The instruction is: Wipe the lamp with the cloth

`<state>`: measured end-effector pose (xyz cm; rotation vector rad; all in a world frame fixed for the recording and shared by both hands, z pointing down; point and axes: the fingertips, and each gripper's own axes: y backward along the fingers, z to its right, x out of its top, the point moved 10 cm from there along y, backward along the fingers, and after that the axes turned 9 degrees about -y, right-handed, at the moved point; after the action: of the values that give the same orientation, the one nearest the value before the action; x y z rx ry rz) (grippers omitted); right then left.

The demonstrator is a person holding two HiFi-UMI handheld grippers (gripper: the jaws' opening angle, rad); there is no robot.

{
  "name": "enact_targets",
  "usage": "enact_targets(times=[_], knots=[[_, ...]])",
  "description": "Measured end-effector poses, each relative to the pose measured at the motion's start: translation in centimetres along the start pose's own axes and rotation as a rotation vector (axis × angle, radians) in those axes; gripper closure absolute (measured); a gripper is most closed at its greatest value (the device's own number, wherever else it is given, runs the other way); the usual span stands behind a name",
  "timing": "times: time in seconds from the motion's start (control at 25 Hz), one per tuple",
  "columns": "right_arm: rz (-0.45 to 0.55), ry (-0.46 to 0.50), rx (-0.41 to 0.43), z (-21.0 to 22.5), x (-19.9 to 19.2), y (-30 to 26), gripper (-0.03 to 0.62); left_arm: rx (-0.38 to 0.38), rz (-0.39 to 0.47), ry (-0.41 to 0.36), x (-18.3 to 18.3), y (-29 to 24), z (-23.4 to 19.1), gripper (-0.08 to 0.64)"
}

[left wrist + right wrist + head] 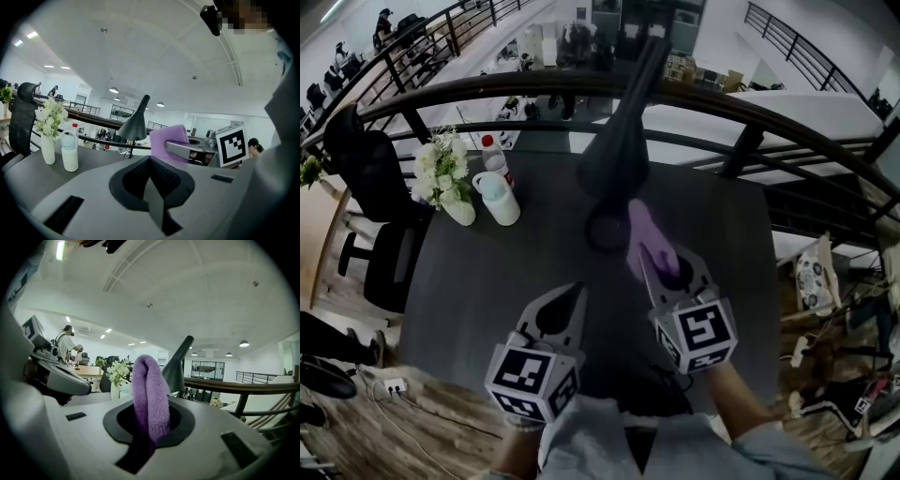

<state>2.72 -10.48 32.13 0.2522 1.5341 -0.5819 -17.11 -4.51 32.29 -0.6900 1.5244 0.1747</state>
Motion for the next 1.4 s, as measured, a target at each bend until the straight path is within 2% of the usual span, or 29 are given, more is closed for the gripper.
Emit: enact_targets(times=[0.36,0.8,1.12,1.28,1.4], knots=[[-0.045,-0.046,-0.018,1.4,-2.1,5.5,0.541,0.004,-0.044,-0.022,-1.1,0.9,3.1,0.548],[-0.063,-0.114,-0.034,2.1,-3.7,8.7,0.541,0.073,-0.036,-0.023,-1.4,2.9,5.8,0.548],[-0.096,-0.125,0.022,1.9,-4.5,9.3,0.541,0.142,-0.02,-0.009,-1.9,4.8,6.4,0.548],[-0.114,-0.131,0.038,1.6,-5.0,9.3,0.541,0.186,-0.045,-0.005,-1.8,6.1,6.5,0.548],[-0.117,-0.135,0.049,1.5,-5.4,9.3,0.541,0.203,-0.019,0.001,-2.4,6.4,6.5,0.548]])
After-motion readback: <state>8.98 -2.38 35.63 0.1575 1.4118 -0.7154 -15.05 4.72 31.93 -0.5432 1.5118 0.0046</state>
